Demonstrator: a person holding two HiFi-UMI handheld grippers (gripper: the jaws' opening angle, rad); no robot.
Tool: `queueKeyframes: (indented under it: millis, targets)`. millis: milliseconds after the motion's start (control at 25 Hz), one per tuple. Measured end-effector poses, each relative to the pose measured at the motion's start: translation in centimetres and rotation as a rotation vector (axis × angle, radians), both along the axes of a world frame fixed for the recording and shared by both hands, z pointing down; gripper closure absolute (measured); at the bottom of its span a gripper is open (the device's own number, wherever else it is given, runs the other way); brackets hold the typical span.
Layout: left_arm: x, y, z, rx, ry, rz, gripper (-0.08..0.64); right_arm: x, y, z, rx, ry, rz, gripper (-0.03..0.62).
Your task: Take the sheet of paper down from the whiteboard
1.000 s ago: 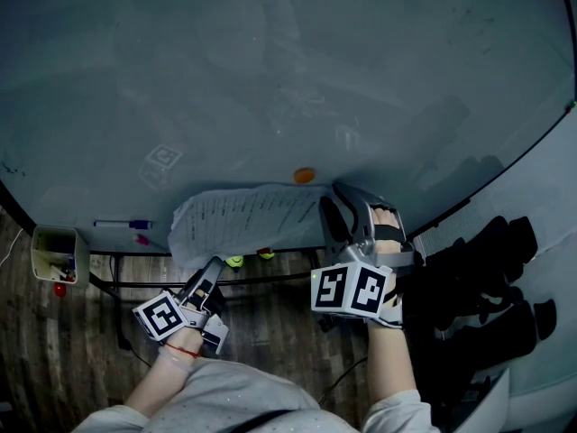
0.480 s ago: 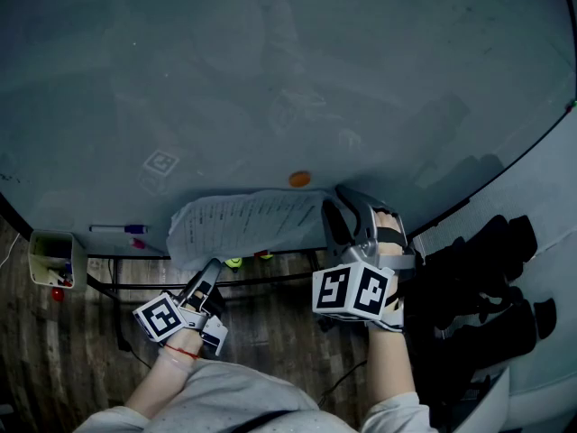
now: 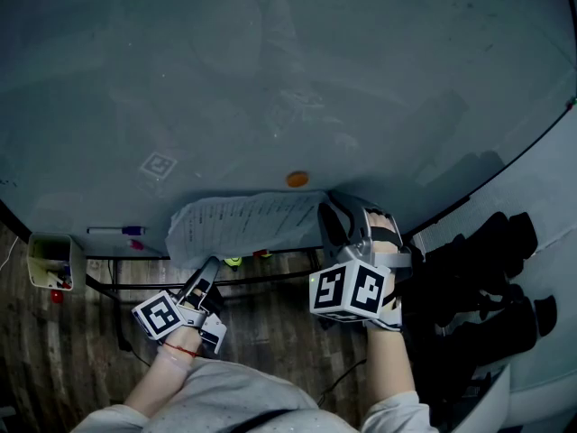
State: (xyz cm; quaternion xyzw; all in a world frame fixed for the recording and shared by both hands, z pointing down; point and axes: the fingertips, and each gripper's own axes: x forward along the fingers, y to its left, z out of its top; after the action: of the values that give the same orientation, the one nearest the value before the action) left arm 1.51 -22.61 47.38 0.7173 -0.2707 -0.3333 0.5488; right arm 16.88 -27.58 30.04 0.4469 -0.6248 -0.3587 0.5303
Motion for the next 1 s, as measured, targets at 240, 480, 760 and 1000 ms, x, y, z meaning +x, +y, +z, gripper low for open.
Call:
queueKeyframes:
  millis: [240, 480, 760, 1000]
  targets:
    - [0.0, 0.1, 0.1, -0.008, 0.005, 0.006, 0.546, 0.5, -0.1, 0.4, -0.003, 0.006, 0.017, 0.541]
    - [0.1, 0.5, 0.3, -0.003, -0.008, 0.015, 0.546, 0.3, 0.3, 0.6, 0.001, -0.004, 0.020, 0.552]
    - [-0.3, 1.3, 1.3, 0.027, -0.166, 0.024, 0.546, 0.1, 0.8, 0.6, 0.008, -0.028, 0.022, 0.560]
    - [0.2, 1.8, -0.1, 0.134, -0.222, 0.045, 0.546, 0.1, 1.3, 0.6, 0.019, -0.047, 0.022, 0.561]
